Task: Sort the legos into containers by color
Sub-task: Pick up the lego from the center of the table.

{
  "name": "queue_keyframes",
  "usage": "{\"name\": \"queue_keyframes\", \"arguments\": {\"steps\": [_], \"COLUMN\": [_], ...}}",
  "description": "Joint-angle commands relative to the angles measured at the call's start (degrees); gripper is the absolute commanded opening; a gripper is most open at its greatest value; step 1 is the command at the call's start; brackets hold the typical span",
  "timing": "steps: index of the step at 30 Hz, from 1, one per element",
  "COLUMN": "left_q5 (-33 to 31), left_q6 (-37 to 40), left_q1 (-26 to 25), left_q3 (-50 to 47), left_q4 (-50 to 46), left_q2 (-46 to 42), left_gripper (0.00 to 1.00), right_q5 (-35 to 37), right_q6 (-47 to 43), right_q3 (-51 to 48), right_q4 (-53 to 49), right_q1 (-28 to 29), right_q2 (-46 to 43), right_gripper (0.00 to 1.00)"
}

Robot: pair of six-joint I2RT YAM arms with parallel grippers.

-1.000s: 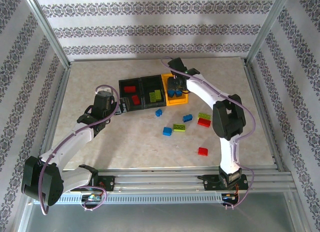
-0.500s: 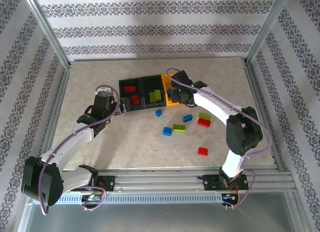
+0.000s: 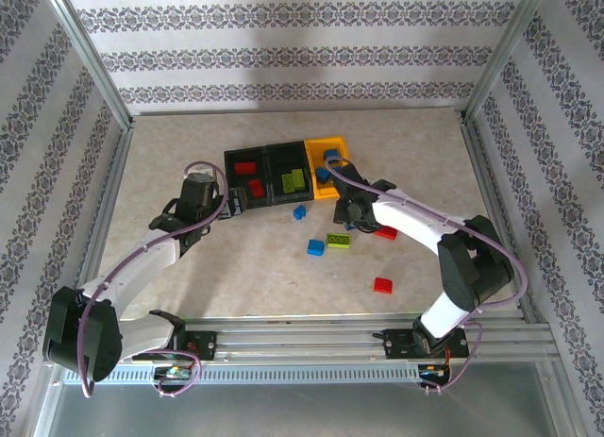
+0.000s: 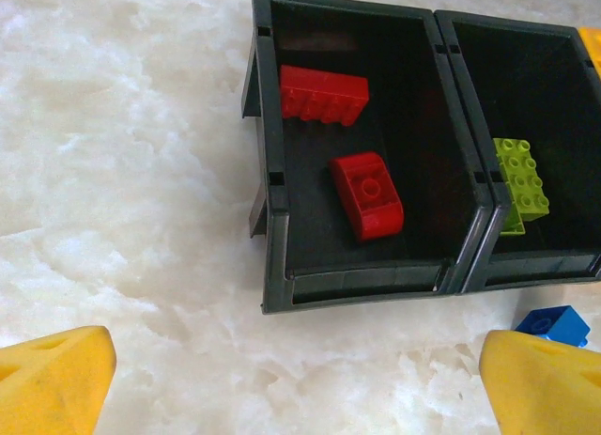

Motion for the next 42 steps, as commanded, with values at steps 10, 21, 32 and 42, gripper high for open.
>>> {"name": "queue_keyframes", "arguments": {"steps": [10, 21, 32, 42], "left_q5": [0.8, 0.7, 0.6, 0.3], "left_q6": [-0.6, -0.7, -0.6, -0.8], "left_q1": [0.7, 0.7, 0.7, 0.7], "left_q3": [0.1, -0.3, -0.5, -0.7], "left_q4": [0.4, 0.3, 0.0, -0.2], "left_q2": [0.1, 0.1, -0.1, -0.5], "left_gripper": [0.99, 1.0, 0.99, 1.0], "right_q5": [-2.9, -3.5, -3.3, -1.8], "right_q6": [4.7, 5.3, 2.8, -1.6], "right_q3": [-1.2, -1.5, 2.9, 8.6], "right_q4": [3.1, 5.5, 6.4, 4.1], "right_q1": [-0.4, -2.3, -3.8, -3.4], "right_q2": [3.1, 6.4, 12.2, 16.5], "right_gripper": [0.68, 0.68, 0.63, 0.53]}}
